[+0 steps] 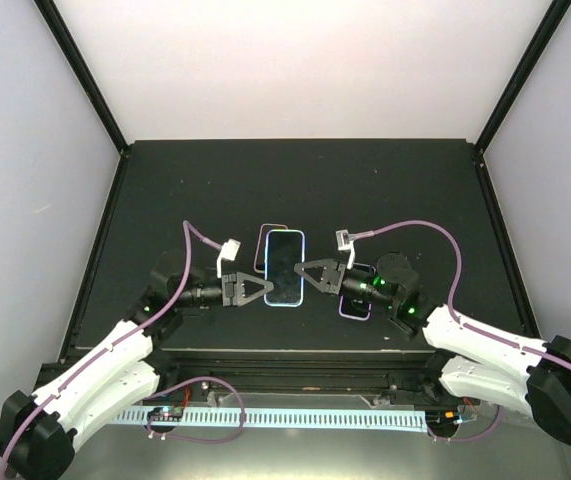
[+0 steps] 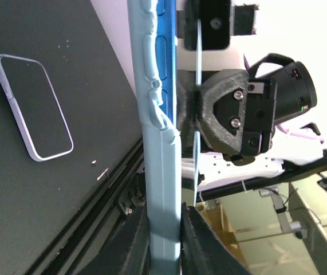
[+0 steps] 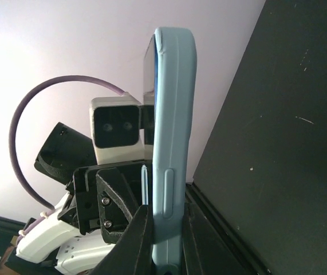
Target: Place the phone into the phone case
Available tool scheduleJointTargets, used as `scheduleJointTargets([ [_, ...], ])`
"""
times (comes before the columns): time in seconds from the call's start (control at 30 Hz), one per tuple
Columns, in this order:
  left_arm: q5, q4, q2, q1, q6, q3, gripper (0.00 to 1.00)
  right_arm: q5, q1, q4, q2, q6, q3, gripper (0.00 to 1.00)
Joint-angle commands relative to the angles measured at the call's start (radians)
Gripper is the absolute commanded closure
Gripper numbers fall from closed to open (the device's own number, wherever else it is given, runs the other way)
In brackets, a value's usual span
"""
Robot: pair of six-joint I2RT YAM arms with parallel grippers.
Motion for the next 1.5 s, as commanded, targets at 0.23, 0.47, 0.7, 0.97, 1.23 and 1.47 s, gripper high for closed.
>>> scheduleJointTargets([
  [0.23,-0.022,0.230,-0.025,-0.020,-0.182,-0.076,0.45,0.130,-0.001,0.110,-0.050,0.058,0.012,0.99],
  [0.47,-0.042,0.282,0.036,-0.041,-0.196,-0.075,0.71,0.105,-0.001,0.157,0.002,0.085,0.031,0.99],
  [0.7,-0.093,0.251,0.041,-0.042,-0.178,-0.064,0.98,0.112,-0.001,0.108,-0.012,0.050,0.010,0.99],
  [0.97,-0.111,0.268,0.053,-0.041,-0.175,-0.057,0.98,0.101,-0.001,0.037,-0.026,0.015,0.011,0.97],
  [1.23,-0.155,0.175,0.026,-0.041,-0.116,-0.045,0.62,0.109,-0.005,0.013,-0.050,-0.006,0.009,0.99],
  [1.47,-0.279,-0.100,-0.022,-0.040,0.084,0.021,0.24,0.096,-0.062,-0.113,-0.113,-0.075,0.009,0.99],
])
